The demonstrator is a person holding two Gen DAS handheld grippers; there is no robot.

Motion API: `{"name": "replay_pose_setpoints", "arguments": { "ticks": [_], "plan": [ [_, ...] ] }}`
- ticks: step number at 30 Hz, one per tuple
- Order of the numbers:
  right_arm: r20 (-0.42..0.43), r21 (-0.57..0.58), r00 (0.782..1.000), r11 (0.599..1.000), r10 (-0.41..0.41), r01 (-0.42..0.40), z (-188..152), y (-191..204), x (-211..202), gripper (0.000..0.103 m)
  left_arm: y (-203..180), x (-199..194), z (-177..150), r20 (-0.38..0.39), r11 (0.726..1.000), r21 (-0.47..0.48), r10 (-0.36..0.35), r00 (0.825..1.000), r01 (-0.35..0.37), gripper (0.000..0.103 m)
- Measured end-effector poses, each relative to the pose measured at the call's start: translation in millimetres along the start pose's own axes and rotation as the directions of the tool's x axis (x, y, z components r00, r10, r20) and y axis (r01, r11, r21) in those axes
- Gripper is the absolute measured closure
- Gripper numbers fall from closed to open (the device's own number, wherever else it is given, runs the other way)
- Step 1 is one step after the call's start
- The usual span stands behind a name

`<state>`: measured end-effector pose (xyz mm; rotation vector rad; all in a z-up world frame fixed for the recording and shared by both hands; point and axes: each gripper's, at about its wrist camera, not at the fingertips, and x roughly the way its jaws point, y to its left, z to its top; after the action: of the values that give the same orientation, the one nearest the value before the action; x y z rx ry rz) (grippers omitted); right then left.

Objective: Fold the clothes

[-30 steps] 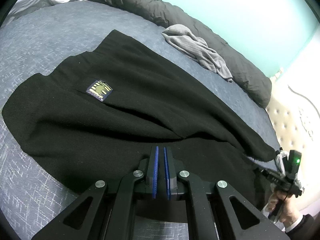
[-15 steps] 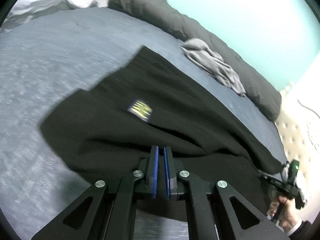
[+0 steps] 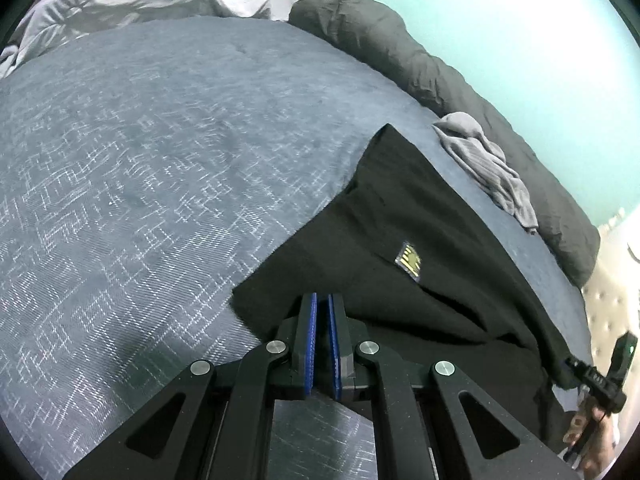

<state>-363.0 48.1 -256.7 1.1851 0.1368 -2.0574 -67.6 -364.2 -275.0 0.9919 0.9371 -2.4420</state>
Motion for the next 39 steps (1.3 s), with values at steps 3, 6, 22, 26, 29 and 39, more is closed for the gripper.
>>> {"name": "replay_pose_setpoints", "arguments": {
  "ticks": [3,6,22,26,29,39],
  "plan": [
    [-0.067,-0.111,0.996,0.992,0.059,-0.066,23,41,28,0.051,0,0,1,0.001,1.0,0.005,0.003,1.0,-0.003,0.097],
    [-0.118,-0.245,0.99,0.963,0.082,-0.109,38,90,55,0.051,0,1,1,0.002,1.0,0.011,0.005,1.0,-0.005,0.097],
    [-0.238,-0.493,0.968,0.848,0.083,-0.194,32,196,142,0.095,4,1,2,-0.004,1.0,0.004,-0.009,1.0,0.009,0.097],
    [-0.171,-0.44,0.977,0.877,0.13,-0.194,47,183,130,0.096,6,-2,2,0.004,1.0,-0.004,-0.014,1.0,0.014,0.097],
    [-0.128,-0.443,0.985,0.882,0.115,-0.161,57,182,126,0.096,6,-4,2,0.007,1.0,-0.002,-0.019,1.0,0.019,0.097],
    [-0.115,-0.418,0.993,0.906,0.015,-0.062,74,164,134,0.097,10,0,2,-0.007,0.999,-0.015,-0.035,0.999,0.035,0.088]
  ]
}}
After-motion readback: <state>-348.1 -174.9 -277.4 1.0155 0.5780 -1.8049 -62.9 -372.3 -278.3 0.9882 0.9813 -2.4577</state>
